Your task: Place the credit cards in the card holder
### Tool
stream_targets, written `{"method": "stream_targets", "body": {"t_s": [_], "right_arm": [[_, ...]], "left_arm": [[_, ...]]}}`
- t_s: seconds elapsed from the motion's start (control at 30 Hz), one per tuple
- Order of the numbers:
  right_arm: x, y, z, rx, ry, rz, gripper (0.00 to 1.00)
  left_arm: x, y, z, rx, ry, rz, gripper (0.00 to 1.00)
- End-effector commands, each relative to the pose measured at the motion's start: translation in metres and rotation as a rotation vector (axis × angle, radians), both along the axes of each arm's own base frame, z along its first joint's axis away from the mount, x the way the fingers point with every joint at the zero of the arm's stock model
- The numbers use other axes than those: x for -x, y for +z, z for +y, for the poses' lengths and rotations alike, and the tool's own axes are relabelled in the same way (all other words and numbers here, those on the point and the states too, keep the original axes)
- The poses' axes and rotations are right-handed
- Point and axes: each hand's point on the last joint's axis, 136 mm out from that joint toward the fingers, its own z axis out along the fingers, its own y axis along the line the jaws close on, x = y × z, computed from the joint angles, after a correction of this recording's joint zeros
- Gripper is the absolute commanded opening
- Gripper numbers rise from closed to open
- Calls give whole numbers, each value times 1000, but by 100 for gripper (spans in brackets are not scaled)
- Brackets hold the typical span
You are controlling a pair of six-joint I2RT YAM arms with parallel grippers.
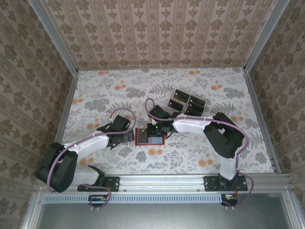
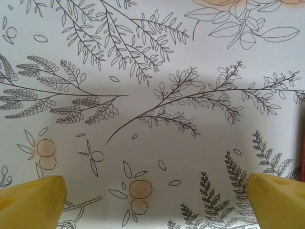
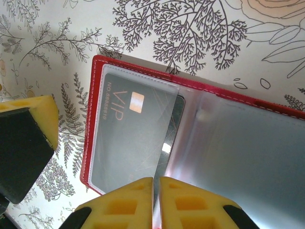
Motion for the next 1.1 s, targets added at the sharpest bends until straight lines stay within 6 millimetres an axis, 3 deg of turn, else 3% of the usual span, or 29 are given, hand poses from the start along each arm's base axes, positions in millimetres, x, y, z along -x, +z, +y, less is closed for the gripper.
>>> {"method": "stream_targets", "body": {"t_s": [0.0,0.53,0.7,0.87,1.07], "right_arm": [[5,-11,7,4,22,26,14],[8,-6,20,-57,46,48,15],[10,5,17,-71,43,28,22],[3,23,-5,-27,9,-33,33],[-2,29,-38,74,-38,-81,40]], "left_arm": [[-1,-1,-1,8,-2,3,100],[-6,6,-8,27,-10,-4,100],[-7,9,-10,37,-16,-6,100],[-12,31,-22,95,-19,-12,100],[-30,77,-44,210,31,-35,100]]}}
